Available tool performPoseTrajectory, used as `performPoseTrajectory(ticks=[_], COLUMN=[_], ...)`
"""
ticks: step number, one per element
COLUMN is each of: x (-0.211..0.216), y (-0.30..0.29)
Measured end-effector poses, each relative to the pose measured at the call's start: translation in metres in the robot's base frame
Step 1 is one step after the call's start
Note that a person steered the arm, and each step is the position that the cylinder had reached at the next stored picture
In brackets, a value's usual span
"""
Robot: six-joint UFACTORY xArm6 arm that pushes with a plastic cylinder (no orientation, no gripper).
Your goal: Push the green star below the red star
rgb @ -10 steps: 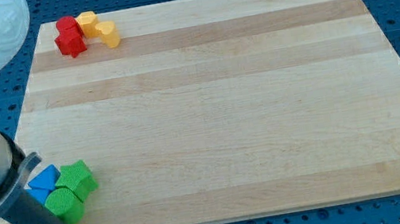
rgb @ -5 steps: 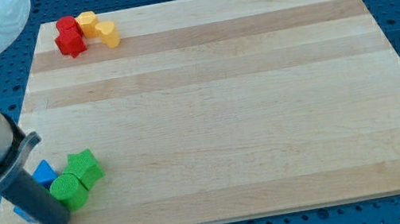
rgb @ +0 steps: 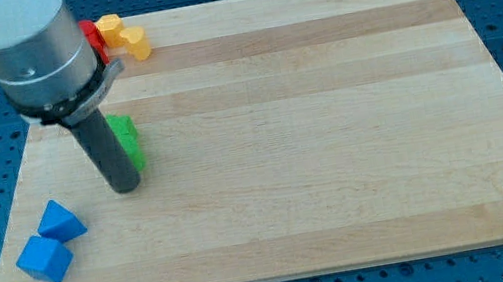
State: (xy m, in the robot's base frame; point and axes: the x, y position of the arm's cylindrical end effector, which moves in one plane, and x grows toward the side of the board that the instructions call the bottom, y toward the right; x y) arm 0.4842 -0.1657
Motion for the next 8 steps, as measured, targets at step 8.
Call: performPoseTrajectory(ticks=[8], x=[-0.126], y=[-0.074])
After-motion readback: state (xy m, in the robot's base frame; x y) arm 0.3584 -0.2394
